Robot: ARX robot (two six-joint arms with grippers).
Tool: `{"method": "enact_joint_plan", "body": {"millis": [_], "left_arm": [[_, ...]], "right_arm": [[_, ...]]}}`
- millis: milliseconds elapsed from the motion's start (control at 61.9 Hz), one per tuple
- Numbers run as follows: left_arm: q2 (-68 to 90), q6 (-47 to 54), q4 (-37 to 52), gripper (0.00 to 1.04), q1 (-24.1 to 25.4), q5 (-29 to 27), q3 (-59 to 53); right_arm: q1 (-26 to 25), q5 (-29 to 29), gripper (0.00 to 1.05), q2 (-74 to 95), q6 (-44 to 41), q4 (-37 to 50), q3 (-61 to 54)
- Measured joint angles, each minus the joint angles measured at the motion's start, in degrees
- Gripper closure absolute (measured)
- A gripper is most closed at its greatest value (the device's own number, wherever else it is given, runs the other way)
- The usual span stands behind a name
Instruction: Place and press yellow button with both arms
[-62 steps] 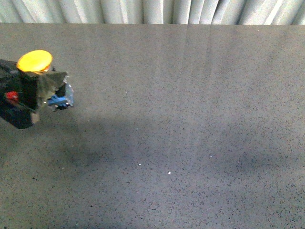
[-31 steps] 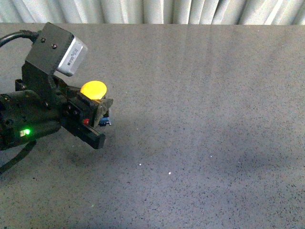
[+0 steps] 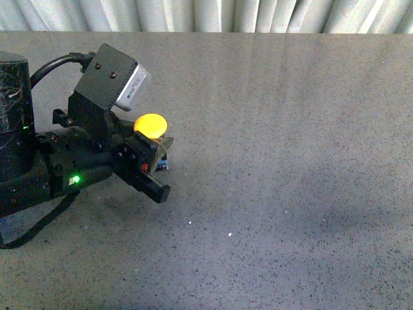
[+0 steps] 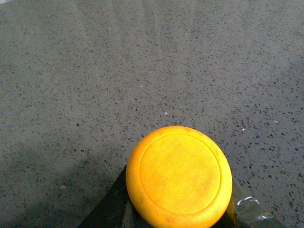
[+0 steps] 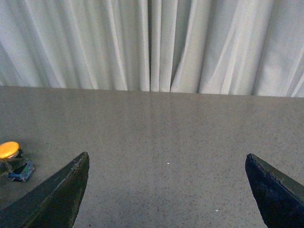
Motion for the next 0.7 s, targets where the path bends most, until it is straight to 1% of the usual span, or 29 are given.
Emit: {"method": "enact_joint_plan", "body": {"millis": [453,469,485,550,566,598,695], "left_arm": [[3.52,0.39,0.66,0.79,-0.46,-0.83,2.05],[3.52,0.42,0.68,0.75,-0.48,-0.83,2.05],[3.52,0.44,0.66,0.7,-0.52,-0.83,2.05],[3.58,0.5,0.66,0.61,-0.68,-0.81,1.95],[3.58,0.5,0.66,0.57,-0.7,-0.79,1.86],[3.58,0.48,0.66,0.54,-0.74,-0.74,1.75],[3.13,0.63,0.66,0.38,-0.76,-0.31,0.7]], "right_arm": [[0.0,0.0,0.09,0.0,0.0,0.0,0.0],[0.0,0.0,0.09,0.0,0.0,0.0,0.0],[0.0,0.0,0.09,0.0,0.0,0.0,0.0],[0.0,0.0,0.09,0.0,-0.02,0.0,0.0],[0.0,0.0,0.09,0.0,0.0,0.0,0.0],[0.0,0.0,0.09,0.0,0.0,0.0,0.0],[0.0,0.0,0.09,0.0,0.0,0.0,0.0]]}}
